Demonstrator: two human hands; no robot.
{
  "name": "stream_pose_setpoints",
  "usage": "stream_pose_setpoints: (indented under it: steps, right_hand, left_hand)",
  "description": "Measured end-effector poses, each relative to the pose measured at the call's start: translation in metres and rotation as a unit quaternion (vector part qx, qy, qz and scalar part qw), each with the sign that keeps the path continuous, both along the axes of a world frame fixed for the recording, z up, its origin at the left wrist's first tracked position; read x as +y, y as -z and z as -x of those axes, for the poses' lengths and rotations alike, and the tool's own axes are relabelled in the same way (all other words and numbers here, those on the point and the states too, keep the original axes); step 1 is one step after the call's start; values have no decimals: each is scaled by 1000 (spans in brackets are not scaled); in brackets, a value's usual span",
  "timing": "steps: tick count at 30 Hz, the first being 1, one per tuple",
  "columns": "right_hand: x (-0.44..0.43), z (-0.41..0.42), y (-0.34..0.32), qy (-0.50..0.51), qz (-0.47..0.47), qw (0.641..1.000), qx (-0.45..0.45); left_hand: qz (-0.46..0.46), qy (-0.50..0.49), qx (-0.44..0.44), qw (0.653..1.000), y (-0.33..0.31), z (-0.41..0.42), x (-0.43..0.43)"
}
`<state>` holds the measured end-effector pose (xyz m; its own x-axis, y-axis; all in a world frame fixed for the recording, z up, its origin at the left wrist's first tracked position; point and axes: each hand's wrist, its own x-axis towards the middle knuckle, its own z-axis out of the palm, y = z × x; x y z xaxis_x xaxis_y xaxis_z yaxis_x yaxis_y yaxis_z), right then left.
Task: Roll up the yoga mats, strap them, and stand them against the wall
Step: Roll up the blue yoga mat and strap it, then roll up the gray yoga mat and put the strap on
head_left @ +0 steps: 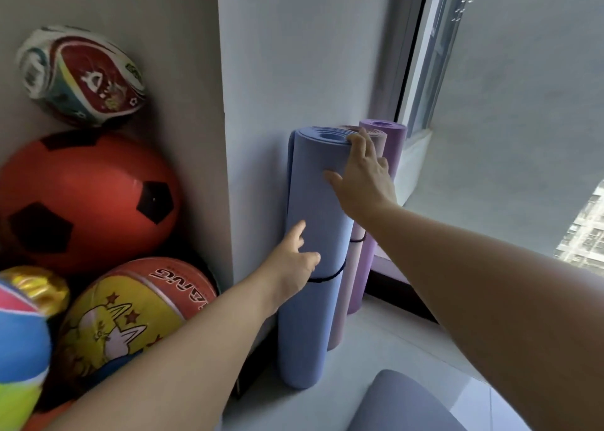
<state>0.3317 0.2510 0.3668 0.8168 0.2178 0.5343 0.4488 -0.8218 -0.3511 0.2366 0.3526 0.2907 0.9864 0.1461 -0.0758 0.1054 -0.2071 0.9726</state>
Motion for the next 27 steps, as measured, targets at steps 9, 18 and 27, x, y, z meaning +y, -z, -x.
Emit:
stream_pose_setpoints:
  steps: [9,18,27]
  right_hand:
    - [-6,4,18,-17,17,999,-24]
    - [-19,25,24,-8,36,999,-15]
    - [-59,87,78,-22,24,998,55]
  left_hand:
    - [-17,-33,11,999,20,10,10]
    - [-32,-19,3,999,8,18,-2]
    - [-23,-14,33,999,41,47,-26]
